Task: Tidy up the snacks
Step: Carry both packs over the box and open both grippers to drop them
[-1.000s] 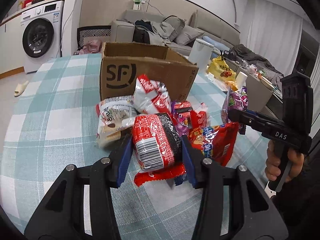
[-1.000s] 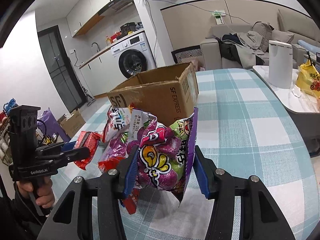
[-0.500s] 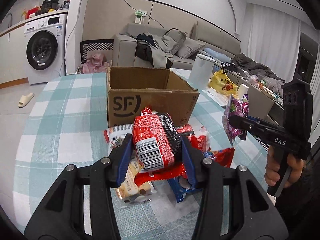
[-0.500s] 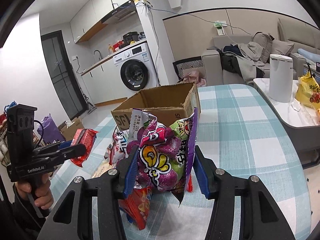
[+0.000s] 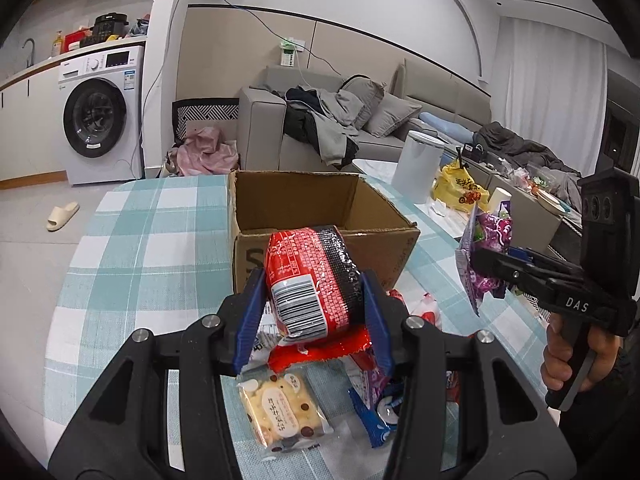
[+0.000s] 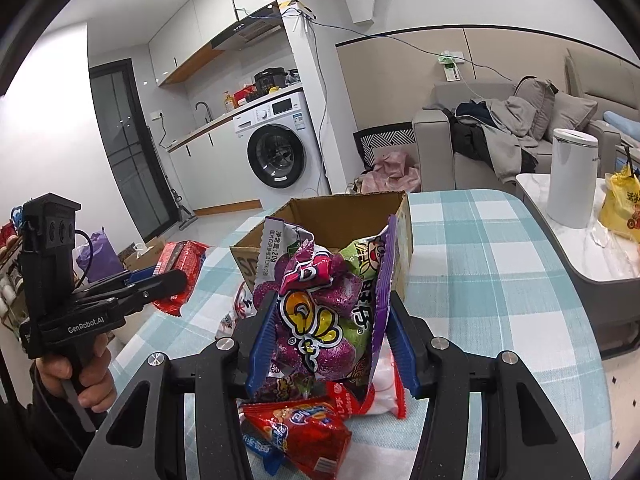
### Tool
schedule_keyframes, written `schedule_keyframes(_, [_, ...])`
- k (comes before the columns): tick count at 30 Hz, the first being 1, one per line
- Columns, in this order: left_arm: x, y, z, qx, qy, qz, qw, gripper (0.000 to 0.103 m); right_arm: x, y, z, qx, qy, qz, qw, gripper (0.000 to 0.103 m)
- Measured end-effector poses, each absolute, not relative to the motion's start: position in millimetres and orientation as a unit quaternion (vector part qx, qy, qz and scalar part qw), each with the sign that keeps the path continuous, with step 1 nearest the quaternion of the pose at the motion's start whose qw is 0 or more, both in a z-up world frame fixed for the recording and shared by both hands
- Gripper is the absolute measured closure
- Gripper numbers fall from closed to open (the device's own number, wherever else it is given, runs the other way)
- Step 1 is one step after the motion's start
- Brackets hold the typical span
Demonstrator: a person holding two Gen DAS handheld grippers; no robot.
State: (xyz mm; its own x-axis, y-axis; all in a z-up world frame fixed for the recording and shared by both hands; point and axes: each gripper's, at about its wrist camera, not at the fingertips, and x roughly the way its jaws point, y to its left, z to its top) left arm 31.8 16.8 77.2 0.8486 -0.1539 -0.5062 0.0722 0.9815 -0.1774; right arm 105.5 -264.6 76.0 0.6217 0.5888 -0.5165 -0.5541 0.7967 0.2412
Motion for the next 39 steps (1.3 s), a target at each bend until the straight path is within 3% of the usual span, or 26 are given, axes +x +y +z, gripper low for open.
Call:
schedule_keyframes(18, [87, 19, 96, -0.073, 0.253, -0.04, 0.964, 0.059, 147, -238, 101, 0.038, 0.297, 0.312, 0.902, 0.051])
schedule_keyframes(39, [163, 27, 82, -0.068, 0.269, -0.034, 0.96, 0.059, 197, -209, 96, 0.043, 0.323, 0.285, 0.902, 0.051])
